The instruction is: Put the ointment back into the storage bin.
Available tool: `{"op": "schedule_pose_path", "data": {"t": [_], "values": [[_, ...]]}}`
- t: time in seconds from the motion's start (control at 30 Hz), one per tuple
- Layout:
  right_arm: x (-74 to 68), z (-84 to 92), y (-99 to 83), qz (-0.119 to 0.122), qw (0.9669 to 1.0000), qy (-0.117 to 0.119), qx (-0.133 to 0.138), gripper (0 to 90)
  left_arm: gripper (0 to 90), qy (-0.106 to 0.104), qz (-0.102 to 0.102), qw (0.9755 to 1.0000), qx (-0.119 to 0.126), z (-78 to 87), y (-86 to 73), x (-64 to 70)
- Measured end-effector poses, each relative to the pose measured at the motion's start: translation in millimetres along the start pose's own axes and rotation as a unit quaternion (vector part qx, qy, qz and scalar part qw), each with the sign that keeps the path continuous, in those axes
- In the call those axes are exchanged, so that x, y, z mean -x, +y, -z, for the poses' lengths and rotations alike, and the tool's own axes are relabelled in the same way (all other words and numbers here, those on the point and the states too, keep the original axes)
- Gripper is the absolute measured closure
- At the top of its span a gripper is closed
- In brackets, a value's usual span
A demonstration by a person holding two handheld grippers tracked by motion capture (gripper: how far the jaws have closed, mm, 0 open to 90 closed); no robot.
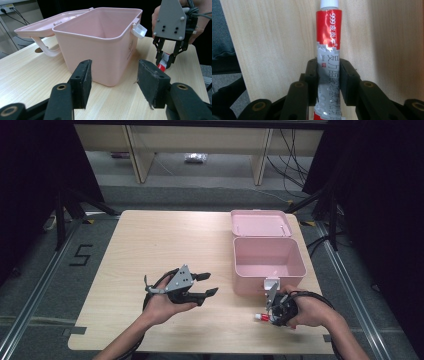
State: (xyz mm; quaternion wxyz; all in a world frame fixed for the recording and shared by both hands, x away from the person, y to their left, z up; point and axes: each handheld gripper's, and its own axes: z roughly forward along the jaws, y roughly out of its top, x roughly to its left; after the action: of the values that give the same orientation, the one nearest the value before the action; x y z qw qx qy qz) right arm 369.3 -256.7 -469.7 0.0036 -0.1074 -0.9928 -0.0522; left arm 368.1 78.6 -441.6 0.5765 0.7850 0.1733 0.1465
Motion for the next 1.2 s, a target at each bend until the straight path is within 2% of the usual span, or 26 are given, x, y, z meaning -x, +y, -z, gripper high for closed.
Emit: {"op": "schedule_pose_path", "data": {"t": [0.03, 0.07, 0.1, 0.17, 0.2, 0.43, 0.47, 0.53, 0.57, 0.67, 0.73, 0.77, 0.8, 0.9, 0.97, 1.07, 1.1, 1.13, 1.2], "values": [[0.1, 0.5, 0.0, 0.0, 1.0, 0.001, 0.0, 72.0, 44.8, 0.005, -0.001, 1.0, -0.006, 1.1, 0.6, 0.4], [1.6, 0.8, -0.2, 0.012, 0.9999, 0.006, 0.004, 72.0, 44.8, 0.004, -0.001, 1.0, -0.005, 1.2, 0.8, 0.2], [0.0, 2.3, -0.5, 0.003, 1.0, 0.005, 0.002, 72.0, 44.8, 0.005, -0.002, 1.0, -0.005, 1.6, 1.1, 0.1], [-0.1, 4.6, -0.8, 0.001, 1.0, 0.006, 0.003, 72.0, 44.8, 0.005, -0.002, 1.0, -0.005, 2.0, 1.4, -0.1], [0.6, 5.7, -0.4, 0.011, 0.9999, 0.008, 0.007, 72.0, 44.8, 0.005, -0.003, 1.0, -0.006, 2.2, 1.4, -0.1], [-2.0, 17.4, -0.4, -0.003, 0.9999, 0.013, 0.01, 72.0, 44.8, 0.006, -0.002, 1.0, -0.005, 2.5, 0.5, 0.4], [0.5, 17.9, -0.2, 0.011, 0.9997, 0.015, 0.015, 72.0, 44.8, 0.005, -0.001, 1.0, -0.004, 2.6, 0.4, 0.3], [0.1, 19.7, -0.5, 0.001, 0.9999, 0.011, 0.011, 72.0, 44.8, 0.005, -0.001, 1.0, -0.004, 3.2, 0.4, 0.0], [2.0, 19.7, -0.3, 0.013, 0.9997, 0.012, 0.015, 72.0, 44.8, 0.006, -0.001, 1.0, -0.005, 3.4, 0.2, -0.2], [1.6, 20.7, -0.3, 0.004, 0.9997, 0.018, 0.013, 72.0, 44.8, 0.006, 0.0, 1.0, -0.006, 3.8, -1.1, -0.5], [1.6, 21.4, -0.2, 0.002, 0.9999, 0.011, 0.01, 72.0, 44.8, 0.006, 0.0, 1.0, -0.007, 4.0, -1.9, -0.3], [1.9, 21.7, 0.0, 0.006, 0.9997, 0.019, 0.012, 72.0, 44.8, 0.006, 0.0, 1.0, -0.007, 4.1, -2.2, -0.2], [1.7, 22.2, -0.1, 0.003, 0.9999, 0.012, 0.01, 72.0, 44.8, 0.007, 0.0, 0.9999, -0.007, 4.2, -2.1, -0.1], [3.0, 25.9, -0.2, 0.012, 0.9998, 0.013, 0.011, 72.0, 44.8, 0.003, 0.004, 1.0, -0.006, 3.1, -1.8, 0.7], [2.6, 29.7, -0.6, 0.008, 0.9994, 0.027, 0.018, 72.0, 44.8, -0.001, -0.004, 0.9999, -0.015, 0.7, -2.5, 2.2], [2.6, 33.5, -1.2, 0.016, 0.9997, 0.017, 0.009, 72.0, 44.8, -0.002, 0.005, 1.0, -0.006, 0.0, -3.4, 4.1], [2.5, 34.1, -1.5, 0.019, 0.9995, 0.019, 0.017, 72.0, 44.8, -0.002, 0.0, 1.0, -0.009, 0.3, -3.5, 4.0], [1.9, 35.6, -2.1, 0.016, 0.9994, 0.025, 0.018, 72.0, 44.8, -0.002, -0.002, 0.9999, -0.01, 0.5, -3.5, 3.7], [2.1, 37.9, -3.8, 0.006, 0.9998, 0.016, 0.013, 72.0, 44.8, 0.002, 0.002, 1.0, -0.009, 2.1, -2.9, 2.4]]}}
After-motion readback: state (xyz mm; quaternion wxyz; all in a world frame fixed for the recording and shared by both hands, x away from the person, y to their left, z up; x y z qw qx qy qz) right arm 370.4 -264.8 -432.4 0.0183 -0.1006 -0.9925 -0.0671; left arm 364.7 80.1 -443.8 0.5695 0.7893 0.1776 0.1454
